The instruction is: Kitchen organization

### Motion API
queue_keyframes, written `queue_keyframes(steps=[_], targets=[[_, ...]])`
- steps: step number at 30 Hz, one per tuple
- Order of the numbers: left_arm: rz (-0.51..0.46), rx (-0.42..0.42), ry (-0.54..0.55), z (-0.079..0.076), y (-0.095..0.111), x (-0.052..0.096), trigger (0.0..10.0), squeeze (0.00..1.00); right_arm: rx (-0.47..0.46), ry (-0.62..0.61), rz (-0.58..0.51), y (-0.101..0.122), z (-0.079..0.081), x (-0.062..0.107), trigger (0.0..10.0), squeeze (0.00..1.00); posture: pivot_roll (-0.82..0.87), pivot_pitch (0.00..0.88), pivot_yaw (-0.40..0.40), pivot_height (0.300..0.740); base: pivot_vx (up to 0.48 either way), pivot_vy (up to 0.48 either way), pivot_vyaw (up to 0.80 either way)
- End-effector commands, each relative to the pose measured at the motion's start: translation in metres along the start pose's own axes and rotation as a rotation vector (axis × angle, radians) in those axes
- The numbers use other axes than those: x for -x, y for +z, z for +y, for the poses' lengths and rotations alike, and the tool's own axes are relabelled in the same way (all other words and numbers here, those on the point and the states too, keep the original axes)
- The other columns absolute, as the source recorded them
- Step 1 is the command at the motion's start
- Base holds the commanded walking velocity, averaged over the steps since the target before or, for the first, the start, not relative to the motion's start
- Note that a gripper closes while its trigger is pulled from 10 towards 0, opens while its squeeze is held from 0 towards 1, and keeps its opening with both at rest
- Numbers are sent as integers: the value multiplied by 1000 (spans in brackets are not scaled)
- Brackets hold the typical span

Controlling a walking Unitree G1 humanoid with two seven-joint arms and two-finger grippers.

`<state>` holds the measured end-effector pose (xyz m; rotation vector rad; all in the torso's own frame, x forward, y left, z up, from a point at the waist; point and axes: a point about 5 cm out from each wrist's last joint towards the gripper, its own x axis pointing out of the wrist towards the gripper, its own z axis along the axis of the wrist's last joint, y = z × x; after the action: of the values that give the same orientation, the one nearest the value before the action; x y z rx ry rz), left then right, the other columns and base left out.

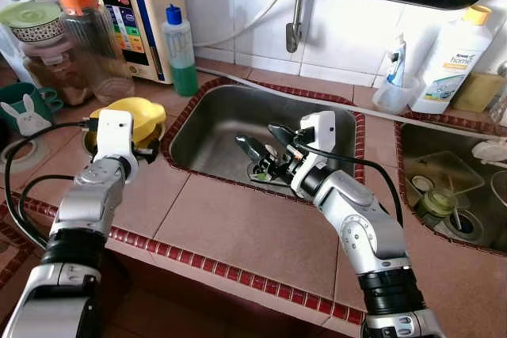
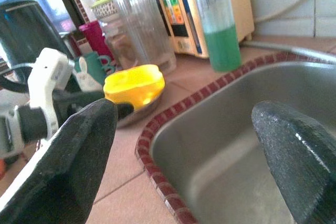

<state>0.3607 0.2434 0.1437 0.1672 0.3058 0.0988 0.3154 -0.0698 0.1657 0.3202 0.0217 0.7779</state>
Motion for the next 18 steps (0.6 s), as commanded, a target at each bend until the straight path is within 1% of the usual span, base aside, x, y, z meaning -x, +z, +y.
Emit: queue_keyframes(steps=[1,3,4,6,9,11,12,15,16,17,18], targets=[[-12,-23,0,4,6,-1,10000,0,9,12,-4,3,4,-1,10000,945,94,47,18,740,0,0,0],[-15,-31,13,9,9,-3,10000,0,8,10,5,4,6,0,10000,937,97,46,20,740,0,0,0],[-15,-31,13,9,9,-3,10000,0,8,10,5,4,6,0,10000,937,97,46,20,740,0,0,0],[-7,-49,28,15,8,-2,10000,0,10,0,12,6,5,1,10000,941,99,45,19,740,0,0,0],[-3,-52,30,17,7,-2,10000,0,11,-3,12,7,4,1,10000,937,100,46,19,740,0,0,0],[10,-55,33,19,3,0,10000,0,17,-7,11,9,3,1,10000,941,102,47,17,740,0,0,0],[34,-51,40,21,-4,4,10000,0,20,-12,11,11,0,1,10000,937,103,48,16,740,0,0,0],[69,-38,29,22,-14,9,10000,0,26,-20,12,13,-3,1,10000,933,107,48,14,740,0,0,0],[69,-38,29,22,-14,9,10000,0,26,-20,12,13,-3,1,10000,933,107,48,14,740,0,0,0],[91,-30,12,22,-21,12,10000,0,29,-25,12,14,-4,1,10000,937,109,49,12,740,0,0,0],[111,-40,-15,20,-27,15,10000,0,31,-26,12,15,-5,1,10000,937,111,49,11,740,0,0,0]])
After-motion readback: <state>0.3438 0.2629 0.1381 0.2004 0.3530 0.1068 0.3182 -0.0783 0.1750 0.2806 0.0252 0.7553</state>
